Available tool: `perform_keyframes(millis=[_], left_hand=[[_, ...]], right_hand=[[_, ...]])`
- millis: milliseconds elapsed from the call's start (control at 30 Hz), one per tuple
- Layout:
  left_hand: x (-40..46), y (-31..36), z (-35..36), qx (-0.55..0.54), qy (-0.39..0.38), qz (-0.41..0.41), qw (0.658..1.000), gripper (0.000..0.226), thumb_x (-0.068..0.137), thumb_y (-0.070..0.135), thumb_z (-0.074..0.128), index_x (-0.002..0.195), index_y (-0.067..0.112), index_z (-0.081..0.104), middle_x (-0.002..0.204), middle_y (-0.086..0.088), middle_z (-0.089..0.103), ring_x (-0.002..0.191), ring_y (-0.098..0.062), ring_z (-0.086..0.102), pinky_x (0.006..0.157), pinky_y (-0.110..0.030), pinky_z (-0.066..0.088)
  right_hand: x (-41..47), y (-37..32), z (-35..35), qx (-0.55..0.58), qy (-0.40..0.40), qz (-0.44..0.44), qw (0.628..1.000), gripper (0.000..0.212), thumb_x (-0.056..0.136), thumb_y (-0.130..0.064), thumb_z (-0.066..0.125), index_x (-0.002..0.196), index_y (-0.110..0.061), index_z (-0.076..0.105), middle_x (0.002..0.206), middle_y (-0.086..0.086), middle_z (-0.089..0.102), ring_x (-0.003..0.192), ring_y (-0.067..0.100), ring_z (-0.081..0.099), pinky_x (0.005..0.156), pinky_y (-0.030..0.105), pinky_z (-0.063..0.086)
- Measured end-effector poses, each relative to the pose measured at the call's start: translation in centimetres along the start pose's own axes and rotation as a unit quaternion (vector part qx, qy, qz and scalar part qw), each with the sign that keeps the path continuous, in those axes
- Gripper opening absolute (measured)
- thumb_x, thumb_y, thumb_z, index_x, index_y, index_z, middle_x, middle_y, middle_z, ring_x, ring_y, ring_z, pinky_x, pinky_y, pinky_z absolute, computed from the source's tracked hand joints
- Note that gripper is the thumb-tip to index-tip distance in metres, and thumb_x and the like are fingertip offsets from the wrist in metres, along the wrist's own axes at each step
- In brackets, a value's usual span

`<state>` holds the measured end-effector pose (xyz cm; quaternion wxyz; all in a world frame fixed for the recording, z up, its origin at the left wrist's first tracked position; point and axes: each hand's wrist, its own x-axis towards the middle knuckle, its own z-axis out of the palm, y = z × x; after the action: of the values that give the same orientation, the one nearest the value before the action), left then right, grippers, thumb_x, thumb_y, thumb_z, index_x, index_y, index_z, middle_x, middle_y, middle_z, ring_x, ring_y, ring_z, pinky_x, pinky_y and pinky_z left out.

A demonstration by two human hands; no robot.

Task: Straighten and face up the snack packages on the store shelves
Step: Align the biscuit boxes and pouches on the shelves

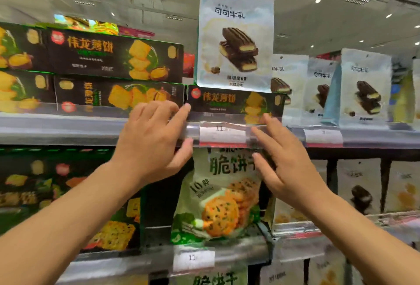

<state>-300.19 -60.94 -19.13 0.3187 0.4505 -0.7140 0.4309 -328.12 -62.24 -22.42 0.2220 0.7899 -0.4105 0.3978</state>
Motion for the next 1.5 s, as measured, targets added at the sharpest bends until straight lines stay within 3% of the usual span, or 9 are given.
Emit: perform_keyframes(millis=[167, 333, 533, 667, 833, 967, 1200, 1300, 1500], left_hand=[[0.3, 1.2, 0.1, -0.027, 0.035, -0.053, 0.998, 0.055, 0.083, 0.043, 0.049, 0.116, 0.002, 0.065, 0.098, -0.015, 0.061, 0.092, -0.035, 0.056, 0.083, -0.045, 0.039], [1.7, 2.0, -0.3, -0.103, 0.065, -0.133, 0.984, 0.042, 0.085, 0.044, 0.047, 0.092, 0.011, 0.071, 0.076, -0.003, 0.056, 0.075, -0.025, 0.051, 0.069, -0.035, 0.030], [2.1, 2.3, 0.3, -0.041, 0.089, -0.141, 0.985, 0.029, 0.084, 0.037, 0.055, 0.081, 0.010, 0.066, 0.068, -0.004, 0.050, 0.066, -0.025, 0.046, 0.062, -0.035, 0.029], [2.0, 2.2, 0.8, -0.039, 0.095, -0.136, 0.985, 0.028, 0.084, 0.038, 0.055, 0.081, 0.012, 0.066, 0.068, -0.003, 0.048, 0.065, -0.024, 0.044, 0.061, -0.034, 0.029], [1.8, 1.9, 0.7, -0.054, 0.077, -0.133, 0.987, 0.026, 0.084, 0.039, 0.057, 0.083, 0.014, 0.067, 0.070, -0.002, 0.048, 0.065, -0.022, 0.043, 0.061, -0.036, 0.034], [1.7, 1.8, 1.1, -0.048, 0.078, -0.132, 0.987, 0.028, 0.085, 0.040, 0.055, 0.084, 0.014, 0.067, 0.070, -0.002, 0.048, 0.065, -0.024, 0.042, 0.061, -0.037, 0.034], [2.0, 1.8, 1.2, -0.045, 0.086, -0.130, 0.987, 0.029, 0.085, 0.040, 0.054, 0.081, 0.013, 0.066, 0.070, -0.004, 0.049, 0.065, -0.026, 0.044, 0.061, -0.039, 0.035], [2.0, 1.8, 1.3, -0.045, 0.092, -0.126, 0.987, 0.028, 0.085, 0.038, 0.056, 0.081, 0.013, 0.066, 0.070, -0.004, 0.050, 0.064, -0.026, 0.044, 0.061, -0.039, 0.035], [1.8, 1.6, 0.7, -0.080, 0.059, -0.133, 0.986, 0.036, 0.084, 0.043, 0.050, 0.091, 0.014, 0.069, 0.074, -0.002, 0.053, 0.070, -0.026, 0.050, 0.066, -0.039, 0.038]], right_hand=[[-0.9, 2.3, 0.5, -0.001, 0.005, -0.042, 0.999, 0.060, 0.089, -0.023, 0.056, 0.146, -0.012, 0.042, 0.157, 0.009, 0.027, 0.147, 0.028, 0.023, 0.116, 0.052, 0.026], [-0.7, 2.0, -0.1, 0.025, 0.039, -0.036, 0.998, 0.050, 0.091, -0.029, 0.052, 0.137, -0.011, 0.055, 0.149, 0.008, 0.043, 0.141, 0.024, 0.037, 0.114, 0.041, 0.028], [5.8, 1.4, -4.2, 0.178, 0.089, 0.070, 0.978, 0.040, 0.090, -0.034, 0.056, 0.125, -0.015, 0.061, 0.122, -0.003, 0.062, 0.114, 0.015, 0.055, 0.098, 0.038, 0.048], [12.9, 2.3, -5.6, 0.320, 0.070, 0.229, 0.917, 0.074, 0.081, -0.051, 0.071, 0.142, -0.022, 0.040, 0.140, 0.002, 0.048, 0.119, 0.018, 0.051, 0.095, 0.041, 0.049], [17.2, 3.5, -4.6, 0.398, -0.011, 0.279, 0.874, 0.100, 0.066, -0.061, 0.079, 0.144, -0.016, 0.036, 0.139, 0.011, 0.050, 0.115, 0.022, 0.053, 0.090, 0.039, 0.047], [17.6, 3.9, -3.8, 0.419, -0.021, 0.263, 0.869, 0.089, 0.058, -0.054, 0.083, 0.133, -0.017, 0.051, 0.123, 0.003, 0.065, 0.112, 0.021, 0.061, 0.084, 0.034, 0.046], [17.3, 3.6, -5.0, 0.478, -0.050, 0.216, 0.850, 0.051, 0.067, -0.036, 0.083, 0.112, -0.016, 0.068, 0.095, 0.000, 0.076, 0.077, 0.011, 0.072, 0.056, 0.021, 0.053], [17.0, 3.3, -5.4, 0.487, -0.022, 0.217, 0.846, 0.041, 0.075, -0.026, 0.081, 0.112, -0.013, 0.068, 0.095, 0.003, 0.076, 0.078, 0.014, 0.072, 0.062, 0.027, 0.055], [14.4, 1.8, -8.6, 0.529, 0.057, 0.207, 0.821, 0.053, 0.068, -0.024, 0.082, 0.116, -0.009, 0.063, 0.099, 0.006, 0.074, 0.087, 0.020, 0.072, 0.069, 0.035, 0.058]])
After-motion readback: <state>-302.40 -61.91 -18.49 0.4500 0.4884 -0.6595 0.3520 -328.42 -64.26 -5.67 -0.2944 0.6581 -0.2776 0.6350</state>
